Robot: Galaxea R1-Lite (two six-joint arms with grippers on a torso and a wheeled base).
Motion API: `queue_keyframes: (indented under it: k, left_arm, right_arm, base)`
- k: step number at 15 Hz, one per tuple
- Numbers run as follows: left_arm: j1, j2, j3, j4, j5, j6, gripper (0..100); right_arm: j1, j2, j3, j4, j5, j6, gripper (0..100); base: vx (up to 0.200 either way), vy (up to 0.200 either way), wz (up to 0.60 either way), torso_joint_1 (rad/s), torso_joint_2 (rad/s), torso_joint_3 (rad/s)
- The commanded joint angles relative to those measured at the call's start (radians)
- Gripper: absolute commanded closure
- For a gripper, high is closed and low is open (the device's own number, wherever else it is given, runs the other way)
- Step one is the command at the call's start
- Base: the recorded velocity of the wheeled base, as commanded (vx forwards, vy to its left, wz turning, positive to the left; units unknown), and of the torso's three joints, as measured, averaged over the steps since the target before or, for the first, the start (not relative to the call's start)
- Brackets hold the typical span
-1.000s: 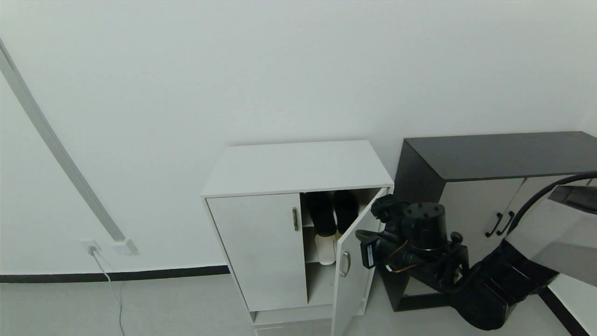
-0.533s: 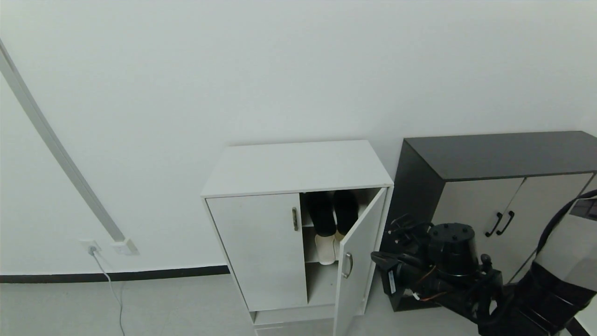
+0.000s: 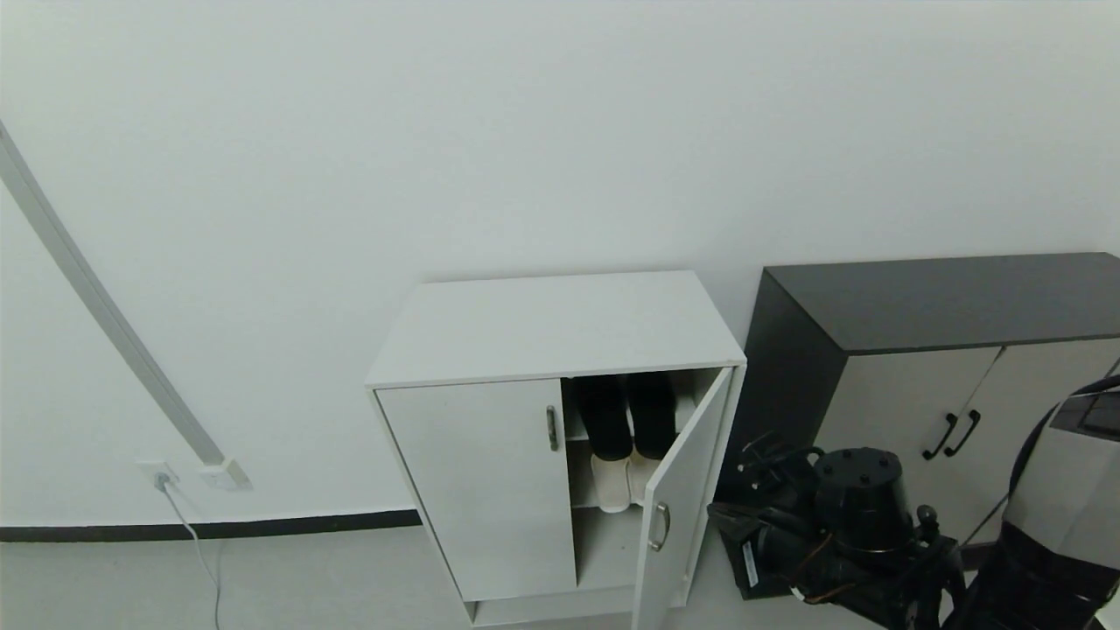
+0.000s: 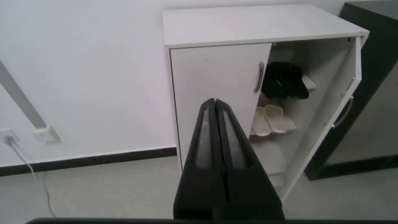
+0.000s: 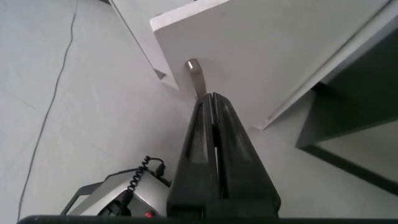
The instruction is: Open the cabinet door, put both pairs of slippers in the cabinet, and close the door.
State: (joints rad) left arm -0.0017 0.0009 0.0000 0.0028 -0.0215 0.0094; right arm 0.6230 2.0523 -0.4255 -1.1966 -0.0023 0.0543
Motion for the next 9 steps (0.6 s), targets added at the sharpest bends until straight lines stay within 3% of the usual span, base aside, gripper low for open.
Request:
queue_keyframes:
  k: [1, 9]
  left_arm:
    - [0.0, 0.001, 0.0, 0.0, 0.0, 0.0, 100]
    - [0.0, 0.001, 0.0, 0.0, 0.0, 0.0, 100]
  right_arm:
    - [-0.003, 0.054, -0.024, -0.023, -0.001, 0.003, 100]
    - [-0.031, 0.206, -0.266, 0.014, -0.011, 0.007, 100]
  base:
    - [0.0, 0.0, 0.0, 0.0, 0.0, 0.0]
    - [0.0, 0.0, 0.0, 0.0, 0.0, 0.0]
